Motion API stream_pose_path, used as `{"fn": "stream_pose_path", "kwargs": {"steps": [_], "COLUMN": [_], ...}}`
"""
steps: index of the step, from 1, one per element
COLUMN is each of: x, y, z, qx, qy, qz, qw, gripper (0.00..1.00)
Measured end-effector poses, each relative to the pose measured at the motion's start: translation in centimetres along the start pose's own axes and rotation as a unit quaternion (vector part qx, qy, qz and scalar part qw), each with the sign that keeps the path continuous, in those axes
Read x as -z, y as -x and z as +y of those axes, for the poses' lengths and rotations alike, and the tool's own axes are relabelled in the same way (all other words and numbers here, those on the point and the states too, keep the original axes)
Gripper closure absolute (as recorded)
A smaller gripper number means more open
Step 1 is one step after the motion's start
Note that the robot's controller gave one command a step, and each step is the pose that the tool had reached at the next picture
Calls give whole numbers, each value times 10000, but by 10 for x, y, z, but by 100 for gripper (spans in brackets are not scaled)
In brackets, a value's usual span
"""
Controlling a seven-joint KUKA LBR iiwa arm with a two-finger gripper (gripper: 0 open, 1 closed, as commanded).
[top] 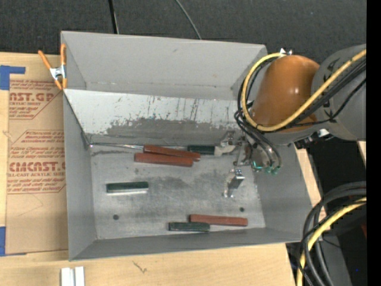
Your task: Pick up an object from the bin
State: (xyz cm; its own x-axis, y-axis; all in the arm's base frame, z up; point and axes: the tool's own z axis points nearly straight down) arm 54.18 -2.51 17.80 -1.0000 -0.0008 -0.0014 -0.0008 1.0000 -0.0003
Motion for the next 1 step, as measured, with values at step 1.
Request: {"fn": "stream_pose_path", "kwargs": {"steps": [1], "x": [-51], "y": [-40], "z": [1], "qx": [308], "qy": [-1], "qz": [-22], "qw": [9995], "gripper": [0]}}
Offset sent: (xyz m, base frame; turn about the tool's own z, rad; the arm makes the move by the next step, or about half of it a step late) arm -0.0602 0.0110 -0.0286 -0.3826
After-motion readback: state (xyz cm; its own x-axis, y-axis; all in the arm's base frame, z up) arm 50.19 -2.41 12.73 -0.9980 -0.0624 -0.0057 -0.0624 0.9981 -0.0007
